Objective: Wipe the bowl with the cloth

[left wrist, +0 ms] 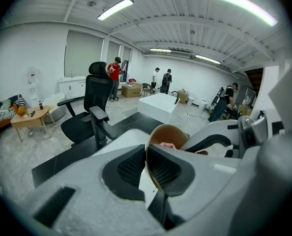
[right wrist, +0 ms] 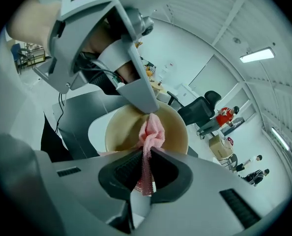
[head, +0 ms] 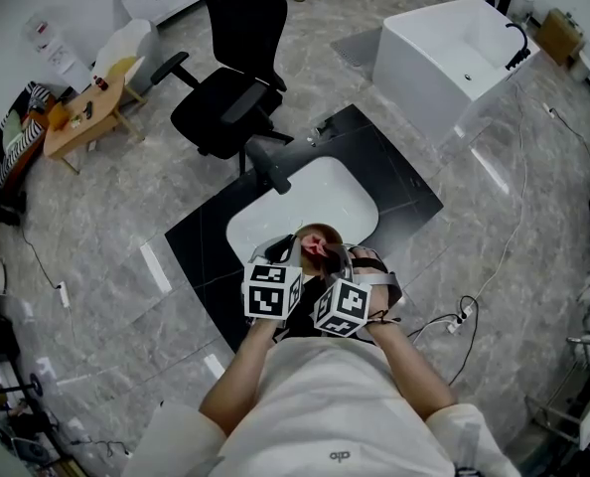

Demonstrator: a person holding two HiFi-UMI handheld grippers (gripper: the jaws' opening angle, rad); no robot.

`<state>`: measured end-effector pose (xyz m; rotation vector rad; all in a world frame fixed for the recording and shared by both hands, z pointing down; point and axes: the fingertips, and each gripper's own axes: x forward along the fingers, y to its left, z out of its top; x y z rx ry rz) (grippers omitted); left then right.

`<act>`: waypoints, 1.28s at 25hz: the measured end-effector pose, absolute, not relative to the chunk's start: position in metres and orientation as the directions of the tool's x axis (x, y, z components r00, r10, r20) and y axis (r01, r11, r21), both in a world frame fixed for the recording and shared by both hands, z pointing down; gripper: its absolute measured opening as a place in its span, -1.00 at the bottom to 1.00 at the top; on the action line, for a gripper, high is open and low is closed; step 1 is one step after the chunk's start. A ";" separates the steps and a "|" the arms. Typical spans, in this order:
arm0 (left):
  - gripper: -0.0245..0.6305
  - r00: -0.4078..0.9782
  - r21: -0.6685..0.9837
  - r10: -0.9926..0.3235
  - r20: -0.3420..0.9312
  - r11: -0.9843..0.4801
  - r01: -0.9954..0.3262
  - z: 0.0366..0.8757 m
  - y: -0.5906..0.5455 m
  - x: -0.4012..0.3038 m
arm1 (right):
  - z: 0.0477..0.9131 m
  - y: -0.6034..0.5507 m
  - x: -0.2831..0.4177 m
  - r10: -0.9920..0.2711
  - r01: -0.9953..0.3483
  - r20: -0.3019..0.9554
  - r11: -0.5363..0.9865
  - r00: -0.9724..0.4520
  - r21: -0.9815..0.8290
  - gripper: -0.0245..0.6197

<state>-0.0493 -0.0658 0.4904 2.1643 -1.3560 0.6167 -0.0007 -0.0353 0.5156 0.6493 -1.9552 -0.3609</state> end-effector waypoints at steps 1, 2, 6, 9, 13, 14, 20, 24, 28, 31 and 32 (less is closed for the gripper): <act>-0.85 0.399 0.179 -0.680 0.615 -0.373 -0.910 0.490 -0.066 -0.049 | 0.516 -0.034 -0.003 -0.580 -0.280 0.732 0.814 -0.356 0.509 -0.83; -0.85 0.400 0.180 -0.680 0.615 -0.373 -0.910 0.490 -0.066 -0.048 | 0.517 -0.032 -0.005 -0.576 -0.277 0.734 0.817 -0.360 0.505 -0.83; -0.85 0.411 0.186 -0.678 0.610 -0.381 -0.905 0.490 -0.065 -0.045 | 0.517 -0.025 -0.016 -0.552 -0.277 0.738 0.834 -0.388 0.478 -0.83; -0.85 0.419 0.189 -0.674 0.608 -0.390 -0.901 0.491 -0.064 -0.042 | 0.517 -0.022 -0.025 -0.538 -0.274 0.735 0.843 -0.412 0.464 -0.83; -0.85 0.428 0.198 -0.670 0.606 -0.395 -0.897 0.491 -0.064 -0.041 | 0.510 -0.023 -0.032 -0.551 -0.281 0.709 0.835 -0.441 0.474 -0.83; -0.85 0.430 0.202 -0.671 0.604 -0.392 -0.897 0.490 -0.065 -0.042 | 0.507 -0.025 -0.033 -0.556 -0.295 0.699 0.831 -0.450 0.471 -0.83; -0.85 0.430 0.207 -0.673 0.602 -0.388 -0.898 0.488 -0.066 -0.042 | 0.506 -0.025 -0.034 -0.548 -0.301 0.697 0.837 -0.463 0.457 -0.83; -0.85 0.426 0.204 -0.667 0.611 -0.388 -0.899 0.492 -0.063 -0.041 | 0.518 -0.024 -0.028 -0.524 -0.286 0.730 0.851 -0.439 0.440 -0.83; -0.85 0.426 0.190 -0.660 0.619 -0.400 -0.896 0.494 -0.062 -0.036 | 0.527 -0.028 -0.013 -0.537 -0.249 0.753 0.844 -0.382 0.476 -0.83; -0.85 0.424 0.180 -0.658 0.623 -0.406 -0.896 0.493 -0.062 -0.037 | 0.527 -0.035 -0.003 -0.562 -0.246 0.754 0.827 -0.340 0.506 -0.83; -0.85 0.424 0.180 -0.657 0.624 -0.407 -0.895 0.493 -0.062 -0.037 | 0.527 -0.038 0.002 -0.576 -0.247 0.751 0.818 -0.324 0.520 -0.83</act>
